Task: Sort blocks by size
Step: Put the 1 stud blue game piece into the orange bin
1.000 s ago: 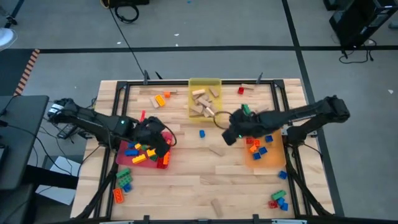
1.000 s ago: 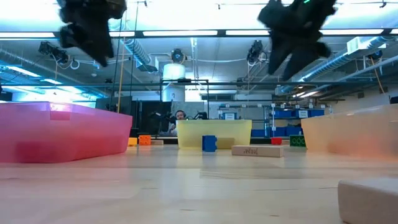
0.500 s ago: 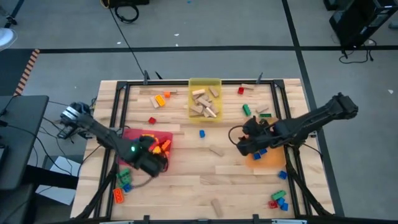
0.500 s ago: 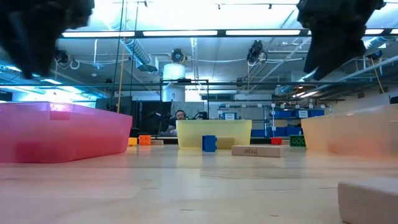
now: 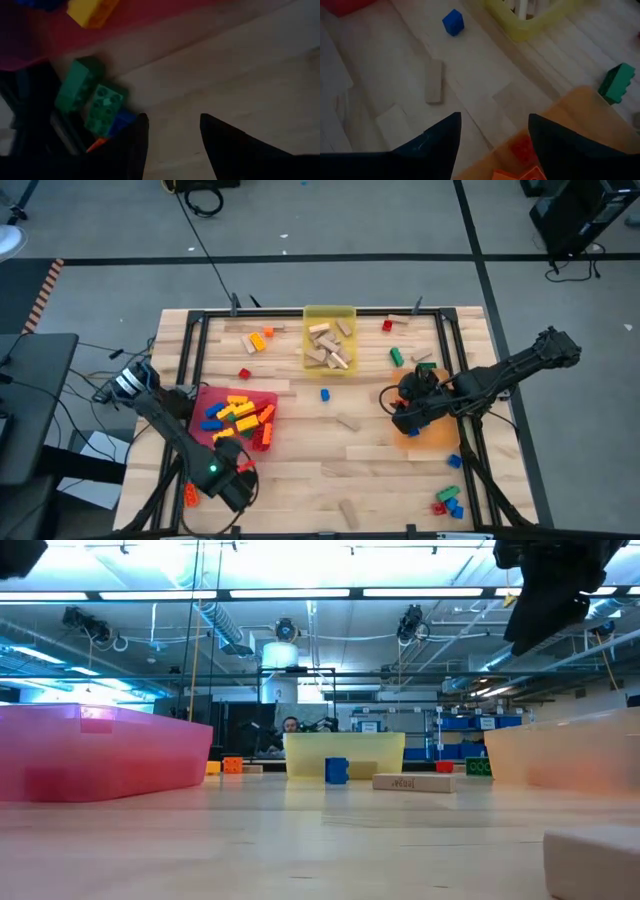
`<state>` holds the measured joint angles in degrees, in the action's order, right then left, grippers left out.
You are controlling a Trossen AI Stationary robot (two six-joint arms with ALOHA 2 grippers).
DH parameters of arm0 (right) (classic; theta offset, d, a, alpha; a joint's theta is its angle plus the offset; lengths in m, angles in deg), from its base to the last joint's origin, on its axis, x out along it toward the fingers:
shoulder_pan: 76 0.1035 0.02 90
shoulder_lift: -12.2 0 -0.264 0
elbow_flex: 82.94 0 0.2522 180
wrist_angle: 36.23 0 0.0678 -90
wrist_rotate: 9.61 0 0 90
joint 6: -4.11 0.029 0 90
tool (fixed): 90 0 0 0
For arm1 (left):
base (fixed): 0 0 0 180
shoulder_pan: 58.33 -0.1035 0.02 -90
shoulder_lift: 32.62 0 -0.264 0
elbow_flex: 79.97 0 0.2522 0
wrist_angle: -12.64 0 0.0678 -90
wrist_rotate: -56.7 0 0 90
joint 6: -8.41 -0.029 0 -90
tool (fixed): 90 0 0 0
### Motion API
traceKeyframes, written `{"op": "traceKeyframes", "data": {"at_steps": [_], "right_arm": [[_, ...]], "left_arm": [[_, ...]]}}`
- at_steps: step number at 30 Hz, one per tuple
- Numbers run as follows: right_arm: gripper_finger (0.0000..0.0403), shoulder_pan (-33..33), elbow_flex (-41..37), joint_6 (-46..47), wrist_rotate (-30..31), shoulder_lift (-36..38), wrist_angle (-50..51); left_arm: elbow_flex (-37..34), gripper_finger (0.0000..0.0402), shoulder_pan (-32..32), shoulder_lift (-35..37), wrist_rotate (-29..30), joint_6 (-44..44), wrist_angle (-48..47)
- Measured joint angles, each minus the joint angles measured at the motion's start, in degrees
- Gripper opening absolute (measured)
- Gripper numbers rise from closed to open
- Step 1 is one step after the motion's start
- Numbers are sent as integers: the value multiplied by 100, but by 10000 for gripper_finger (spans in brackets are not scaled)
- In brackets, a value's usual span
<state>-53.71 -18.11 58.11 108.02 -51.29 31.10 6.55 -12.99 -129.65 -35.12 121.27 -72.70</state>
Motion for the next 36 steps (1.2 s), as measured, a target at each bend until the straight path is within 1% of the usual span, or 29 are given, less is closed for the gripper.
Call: {"op": "traceKeyframes", "data": {"at_steps": [3,5,10,11,13,15,18,21,24,26,30,33,36], "right_arm": [[246,2,0,-20,-1,-2,-10],[248,0,0,-22,1,-4,-51],[248,0,0,-22,121,-4,-153],[247,0,0,-22,125,-4,-181],[246,0,0,-22,125,-4,-258],[245,0,0,-22,125,-4,-342],[246,0,0,-20,128,-7,-527],[248,0,0,-20,128,-7,-701],[248,0,0,-18,128,-9,-858],[246,0,0,8,128,-9,-936],[245,0,0,135,132,-9,-1063],[248,0,0,153,141,-9,-1158],[248,0,0,155,145,-9,-1268]], "left_arm": [[-4,186,59,-249,-1,-21,120],[-2,186,87,-407,-165,-4,142],[-9,194,90,-835,-1435,7,-723],[-13,198,92,-907,-1700,-107,-869],[-11,211,96,-1037,-2025,-489,-911],[-12,226,98,-1140,-2060,-715,-925],[-11,247,96,-1213,-1874,-1033,-663],[-11,258,96,-1219,-1727,-1282,-467],[-11,259,143,-1219,-1679,-1652,-427],[-15,258,200,-1219,-1573,-1711,-443],[-130,257,347,-1219,-1561,-1720,-329],[-334,257,462,-1217,-1568,-1732,305],[-550,257,544,-1217,-1578,-1685,647]]}}
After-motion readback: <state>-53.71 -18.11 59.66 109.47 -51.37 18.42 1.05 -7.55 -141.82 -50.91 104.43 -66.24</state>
